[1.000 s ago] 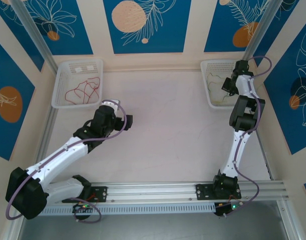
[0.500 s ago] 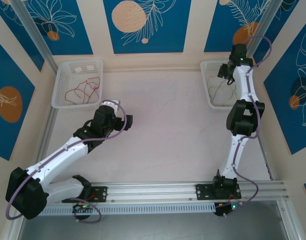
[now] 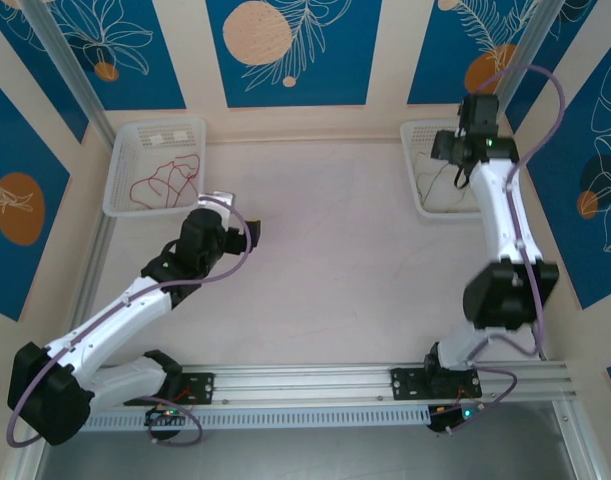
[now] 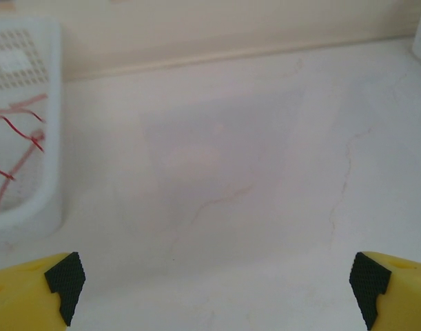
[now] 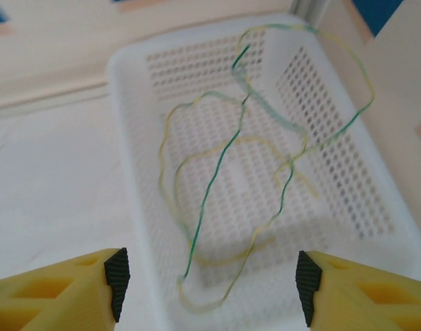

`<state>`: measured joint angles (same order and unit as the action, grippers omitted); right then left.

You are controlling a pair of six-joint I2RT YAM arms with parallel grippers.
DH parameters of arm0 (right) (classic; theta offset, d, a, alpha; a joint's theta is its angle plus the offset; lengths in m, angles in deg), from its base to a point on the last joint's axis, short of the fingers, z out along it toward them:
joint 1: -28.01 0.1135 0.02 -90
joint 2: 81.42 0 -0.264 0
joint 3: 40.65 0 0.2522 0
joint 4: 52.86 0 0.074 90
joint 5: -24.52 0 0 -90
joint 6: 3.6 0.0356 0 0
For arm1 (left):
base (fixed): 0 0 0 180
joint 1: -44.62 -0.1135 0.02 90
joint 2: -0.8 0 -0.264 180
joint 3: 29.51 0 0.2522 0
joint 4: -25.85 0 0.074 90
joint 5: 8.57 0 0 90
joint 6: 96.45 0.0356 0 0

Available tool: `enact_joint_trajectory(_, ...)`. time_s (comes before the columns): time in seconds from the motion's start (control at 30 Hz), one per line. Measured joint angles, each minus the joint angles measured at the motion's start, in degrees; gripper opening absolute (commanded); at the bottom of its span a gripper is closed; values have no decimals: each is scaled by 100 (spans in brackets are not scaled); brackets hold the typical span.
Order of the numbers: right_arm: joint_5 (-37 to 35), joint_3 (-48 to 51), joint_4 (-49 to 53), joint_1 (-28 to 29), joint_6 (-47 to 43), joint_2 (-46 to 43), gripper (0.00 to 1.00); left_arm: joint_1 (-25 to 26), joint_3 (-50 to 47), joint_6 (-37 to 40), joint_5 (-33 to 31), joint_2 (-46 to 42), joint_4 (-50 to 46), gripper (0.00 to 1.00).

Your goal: Untangle the cables

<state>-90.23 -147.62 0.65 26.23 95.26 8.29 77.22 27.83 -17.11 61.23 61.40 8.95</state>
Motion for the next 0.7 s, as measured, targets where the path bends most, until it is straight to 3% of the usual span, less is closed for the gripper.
enact_joint_trajectory(0.13,13,2514,-1587,745,-85,-2044,73,-203,-645,380,-293,-328,866,100)
enact_joint_trajectory(0.23,-133,4168,-2739,1191,-107,-3071,74,-468,-1320,765,-476,-476,1648,100)
enact_joint_trajectory(0.33,-192,5654,-3637,1346,-109,-3665,88,-656,-1937,1178,-737,-424,2260,100)
enact_joint_trajectory(0.47,-166,7049,-4470,1381,-83,-3969,91,-1045,-2299,1408,-892,-179,2597,100)
enact_joint_trajectory(0.7,-374,7578,-5759,1231,-107,-3294,93,-2063,-2605,1419,-817,800,3390,100)
